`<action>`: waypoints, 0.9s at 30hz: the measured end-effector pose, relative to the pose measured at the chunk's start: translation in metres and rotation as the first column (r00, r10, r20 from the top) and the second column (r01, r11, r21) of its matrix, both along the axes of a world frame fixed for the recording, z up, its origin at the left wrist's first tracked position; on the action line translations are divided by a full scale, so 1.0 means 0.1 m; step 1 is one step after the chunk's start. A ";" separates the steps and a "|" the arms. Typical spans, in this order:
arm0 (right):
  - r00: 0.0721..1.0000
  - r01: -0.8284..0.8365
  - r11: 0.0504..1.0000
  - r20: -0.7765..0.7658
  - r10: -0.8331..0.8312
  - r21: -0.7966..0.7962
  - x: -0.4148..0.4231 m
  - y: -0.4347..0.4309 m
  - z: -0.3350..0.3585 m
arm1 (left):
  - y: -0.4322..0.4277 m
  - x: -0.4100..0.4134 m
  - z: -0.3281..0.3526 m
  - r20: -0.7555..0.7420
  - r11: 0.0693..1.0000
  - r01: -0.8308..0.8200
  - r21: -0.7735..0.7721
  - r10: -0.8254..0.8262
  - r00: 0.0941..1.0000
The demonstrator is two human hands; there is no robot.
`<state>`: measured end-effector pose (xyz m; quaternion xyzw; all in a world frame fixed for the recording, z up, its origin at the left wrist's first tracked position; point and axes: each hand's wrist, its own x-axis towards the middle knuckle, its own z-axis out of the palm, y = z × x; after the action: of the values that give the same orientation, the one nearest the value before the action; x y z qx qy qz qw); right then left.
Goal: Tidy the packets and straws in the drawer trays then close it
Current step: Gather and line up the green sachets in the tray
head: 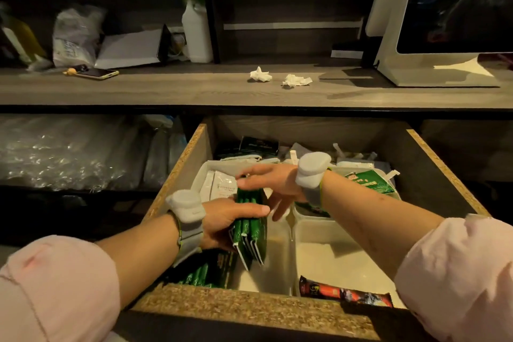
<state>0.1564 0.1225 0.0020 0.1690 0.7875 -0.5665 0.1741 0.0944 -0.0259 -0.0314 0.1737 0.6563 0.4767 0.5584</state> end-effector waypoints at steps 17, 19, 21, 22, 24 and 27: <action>0.979 -0.056 0.998 0.200 0.050 0.022 -0.08 -0.34 -0.46 | -0.18 -0.30 0.07 -0.491 0.908 0.098 -0.407 -0.308 0.815; 0.984 -0.031 0.999 0.179 0.025 0.032 -0.07 -0.27 -0.46 | -0.18 -0.32 0.06 -0.505 0.884 0.131 -0.449 -0.372 0.779; 0.987 -0.056 0.990 0.160 0.034 0.130 -0.07 -0.18 -0.43 | -0.20 -0.30 -0.01 -0.442 0.838 0.203 -0.507 -0.455 0.773; 0.987 -0.061 0.986 0.158 0.036 0.158 -0.06 -0.14 -0.43 | -0.21 -0.27 -0.04 -0.423 0.821 0.222 -0.525 -0.479 0.769; 0.986 -0.039 0.989 0.165 0.015 0.144 -0.05 -0.12 -0.44 | -0.19 -0.23 -0.05 -0.417 0.797 0.244 -0.552 -0.517 0.748; 0.986 -0.006 1.000 0.170 0.006 0.004 -0.04 -0.13 -0.51 | -0.15 -0.21 0.05 -0.501 0.792 0.230 -0.565 -0.551 0.667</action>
<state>0.1524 0.1093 -0.0485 0.2147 0.7717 -0.5477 0.2418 0.0738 -0.0407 -0.0269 0.3313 0.8437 0.0839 0.4140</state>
